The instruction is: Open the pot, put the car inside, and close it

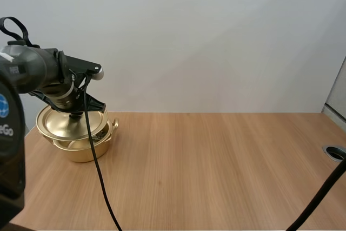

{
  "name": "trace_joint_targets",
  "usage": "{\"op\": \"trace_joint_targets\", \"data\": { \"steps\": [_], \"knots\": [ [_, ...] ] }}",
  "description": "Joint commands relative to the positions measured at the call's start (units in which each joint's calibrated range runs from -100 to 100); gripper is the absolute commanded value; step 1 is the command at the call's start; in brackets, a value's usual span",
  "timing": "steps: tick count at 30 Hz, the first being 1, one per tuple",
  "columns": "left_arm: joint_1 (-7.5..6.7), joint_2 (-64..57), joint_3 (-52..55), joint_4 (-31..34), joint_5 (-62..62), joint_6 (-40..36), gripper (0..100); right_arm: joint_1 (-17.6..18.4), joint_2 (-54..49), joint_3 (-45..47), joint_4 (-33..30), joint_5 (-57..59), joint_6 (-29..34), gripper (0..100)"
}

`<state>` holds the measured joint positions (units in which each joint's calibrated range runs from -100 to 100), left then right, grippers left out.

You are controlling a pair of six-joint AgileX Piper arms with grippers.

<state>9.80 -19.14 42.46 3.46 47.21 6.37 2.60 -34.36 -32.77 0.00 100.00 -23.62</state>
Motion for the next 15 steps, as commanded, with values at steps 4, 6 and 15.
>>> {"op": "trace_joint_targets", "data": {
  "steps": [4, 6, 15],
  "knots": [
    [0.01, 5.0, 0.1, -0.1, -1.1, 0.1, 0, 0.0, -0.1, 0.0, 0.0, 0.0, -0.1, 100],
    [0.01, 6.3, 0.1, -0.1, -2.0, 0.1, 0, 0.0, -0.1, 0.0, 0.0, 0.0, -0.1, 100],
    [0.01, 11.5, 0.1, -0.2, -8.7, 0.1, 0, 0.0, -2.1, 0.0, 0.0, 0.0, -0.1, 100]
  ]
}}
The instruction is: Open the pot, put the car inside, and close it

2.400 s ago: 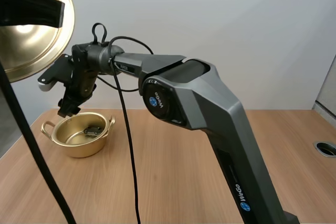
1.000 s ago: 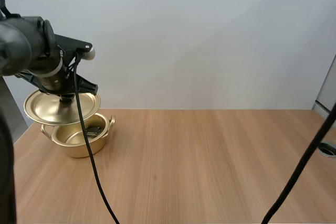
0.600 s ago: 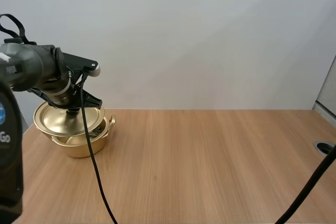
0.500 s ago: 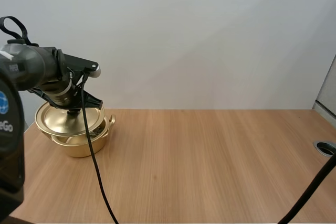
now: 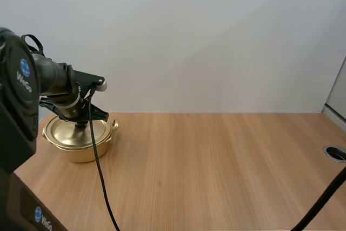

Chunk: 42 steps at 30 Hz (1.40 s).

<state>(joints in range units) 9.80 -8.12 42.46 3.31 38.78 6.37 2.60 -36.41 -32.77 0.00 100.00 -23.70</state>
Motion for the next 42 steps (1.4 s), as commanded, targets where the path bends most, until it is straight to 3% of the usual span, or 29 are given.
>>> {"op": "trace_joint_targets", "data": {
  "steps": [1, 32, 36, 42],
  "knots": [
    [0.01, 1.2, 0.1, 0.0, -0.3, 0.1, 0, 0.0, -0.2, 0.0, 0.0, 0.0, 0.0, 100],
    [0.01, 6.6, 0.1, 0.0, -5.4, -4.5, 3, 0.0, -1.0, 0.0, 2.0, 0.0, -1.3, 100],
    [0.01, 6.6, 0.1, 0.7, -5.8, -4.5, 26, 0.0, -1.0, 0.0, 2.7, 0.0, -1.3, 100],
    [0.01, 6.6, -0.1, 3.4, -5.9, -1.4, 85, 0.0, -1.0, 0.0, 2.7, 0.0, -1.3, 100]
  ]
}}
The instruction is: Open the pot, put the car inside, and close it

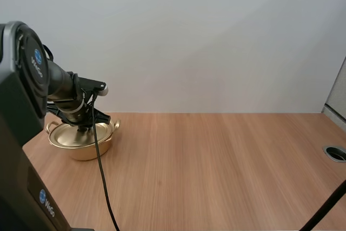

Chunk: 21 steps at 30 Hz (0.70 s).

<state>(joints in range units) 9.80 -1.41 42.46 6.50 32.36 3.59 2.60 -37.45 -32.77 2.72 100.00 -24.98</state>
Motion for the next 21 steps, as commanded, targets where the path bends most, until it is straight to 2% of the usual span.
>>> {"op": "trace_joint_targets", "data": {
  "steps": [1, 5, 21],
  "knots": [
    [0.01, -0.1, -0.1, 0.2, 0.9, 3.0, 99, 0.0, 0.0, 0.0, 0.1, 0.0, 0.0, 100],
    [0.01, -0.1, -0.1, 0.2, 1.5, 6.3, 100, 0.0, 0.1, 0.0, 0.6, 0.0, 0.0, 100],
    [0.01, -9.3, -0.1, 0.2, -8.9, 6.2, 100, 0.0, 0.1, 0.0, 1.3, 0.0, -0.4, 100]
  ]
}}
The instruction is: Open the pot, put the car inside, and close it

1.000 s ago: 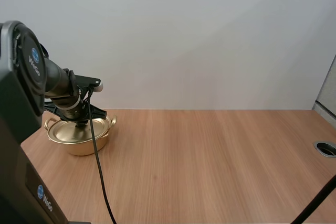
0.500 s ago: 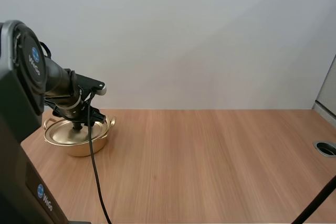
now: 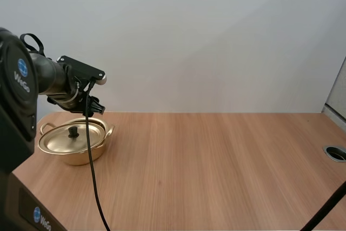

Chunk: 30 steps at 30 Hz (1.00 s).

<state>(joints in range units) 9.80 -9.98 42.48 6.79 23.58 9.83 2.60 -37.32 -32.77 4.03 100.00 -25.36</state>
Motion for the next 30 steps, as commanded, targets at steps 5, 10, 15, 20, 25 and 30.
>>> {"op": "trace_joint_targets", "data": {
  "steps": [5, 10, 15, 20, 25, 30],
  "knots": [
    [0.01, -3.0, -0.1, -0.1, 0.4, -0.1, 100, 0.0, 0.0, 0.0, 0.0, 0.0, 0.0, 100],
    [0.01, -4.0, -0.1, -0.1, 1.9, -0.1, 100, 0.0, 0.0, 0.0, 0.0, 0.0, 0.0, 100],
    [0.01, -4.2, -0.1, -0.1, 2.8, -0.5, 100, 0.0, 0.0, 0.0, 0.0, 0.0, 0.0, 100],
    [0.01, -4.2, -0.1, -0.4, 3.7, -0.5, 100, 0.0, 0.0, 0.0, 0.0, 0.0, 0.0, 100],
    [0.01, -5.1, -0.9, -0.5, 3.9, -2.0, 100, 0.0, 0.0, 0.0, 0.5, 0.0, 0.0, 100],
    [0.01, -9.4, -5.9, -0.5, 4.8, -6.6, 100, 0.0, 0.0, 0.0, 0.9, 0.0, 0.0, 100]
  ]
}}
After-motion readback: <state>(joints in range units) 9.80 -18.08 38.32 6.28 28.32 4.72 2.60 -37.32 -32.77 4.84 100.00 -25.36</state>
